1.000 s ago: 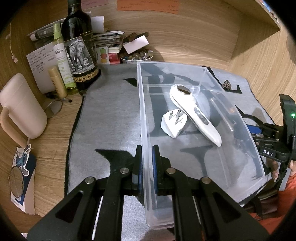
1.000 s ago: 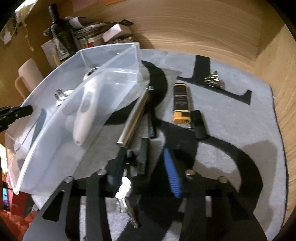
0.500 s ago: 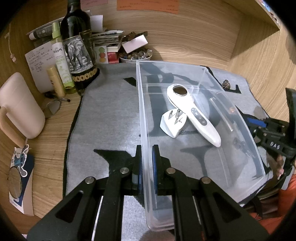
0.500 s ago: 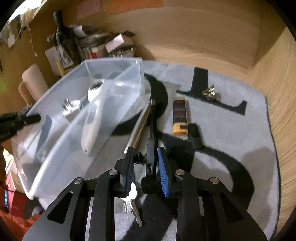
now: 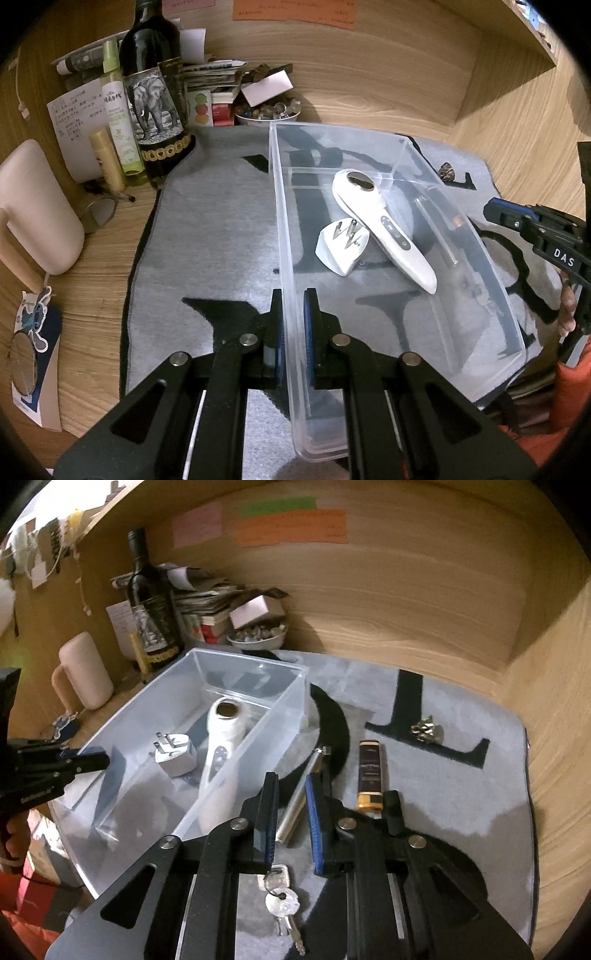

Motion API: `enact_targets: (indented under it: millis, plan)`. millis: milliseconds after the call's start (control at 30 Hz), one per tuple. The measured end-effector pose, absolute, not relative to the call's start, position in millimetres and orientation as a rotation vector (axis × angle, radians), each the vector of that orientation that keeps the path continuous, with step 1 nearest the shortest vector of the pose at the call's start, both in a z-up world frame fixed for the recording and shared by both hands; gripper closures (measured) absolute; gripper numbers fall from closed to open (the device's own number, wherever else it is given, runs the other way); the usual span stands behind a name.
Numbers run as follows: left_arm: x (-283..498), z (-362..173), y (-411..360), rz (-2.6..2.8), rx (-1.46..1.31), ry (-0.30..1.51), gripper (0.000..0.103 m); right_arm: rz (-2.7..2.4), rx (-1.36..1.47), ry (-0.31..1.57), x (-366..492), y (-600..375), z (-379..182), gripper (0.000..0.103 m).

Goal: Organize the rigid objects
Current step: 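Move the right tool back to the mat and grasp the black knob, then carry the black knob into the box and open the right tool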

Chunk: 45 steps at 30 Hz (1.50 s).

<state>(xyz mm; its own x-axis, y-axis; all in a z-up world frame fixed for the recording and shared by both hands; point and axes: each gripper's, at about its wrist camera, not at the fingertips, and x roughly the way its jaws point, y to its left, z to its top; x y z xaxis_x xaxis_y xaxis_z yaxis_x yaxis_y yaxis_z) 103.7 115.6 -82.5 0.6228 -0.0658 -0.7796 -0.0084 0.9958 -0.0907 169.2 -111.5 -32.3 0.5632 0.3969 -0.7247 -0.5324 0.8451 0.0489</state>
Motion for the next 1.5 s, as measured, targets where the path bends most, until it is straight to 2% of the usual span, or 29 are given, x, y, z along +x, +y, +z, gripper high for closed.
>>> enact_targets:
  millis: [67, 167, 200, 533, 567, 600, 667, 933, 1267, 1500]
  plan:
    - [103, -83, 116, -0.037, -0.087, 0.898, 0.094, 0.537, -0.178, 0.827, 171, -117, -35, 0.084]
    - [103, -83, 116, -0.042, -0.088, 0.896, 0.094, 0.514, -0.184, 0.857, 173, -122, -44, 0.068]
    - [103, -83, 116, -0.042, -0.088, 0.895, 0.094, 0.508, -0.19, 0.864, 173, -123, -47, 0.065]
    - [103, -83, 116, -0.042, -0.088, 0.895, 0.094, 0.476, -0.191, 0.987, 191, -123, -91, 0.065]
    - [103, -83, 116, -0.041, -0.086, 0.895, 0.094, 0.472, -0.184, 0.991, 192, -124, -93, 0.066]
    - [103, -83, 116, -0.04, -0.085, 0.896, 0.094, 0.469, -0.178, 0.991, 193, -125, -94, 0.074]
    - [103, -83, 115, -0.04, -0.084, 0.896, 0.094, 0.463, -0.173, 0.987, 195, -128, -94, 0.081]
    - [103, -83, 115, -0.04, -0.082, 0.897, 0.094, 0.465, -0.185, 0.908, 185, -132, -69, 0.081]
    - [103, -83, 115, -0.04, -0.084, 0.897, 0.094, 0.558, -0.188, 0.729, 168, -102, -8, 0.081]
    - [104, -83, 114, -0.042, -0.084, 0.897, 0.094, 0.661, -0.22, 0.694, 159, -67, 0, 0.081]
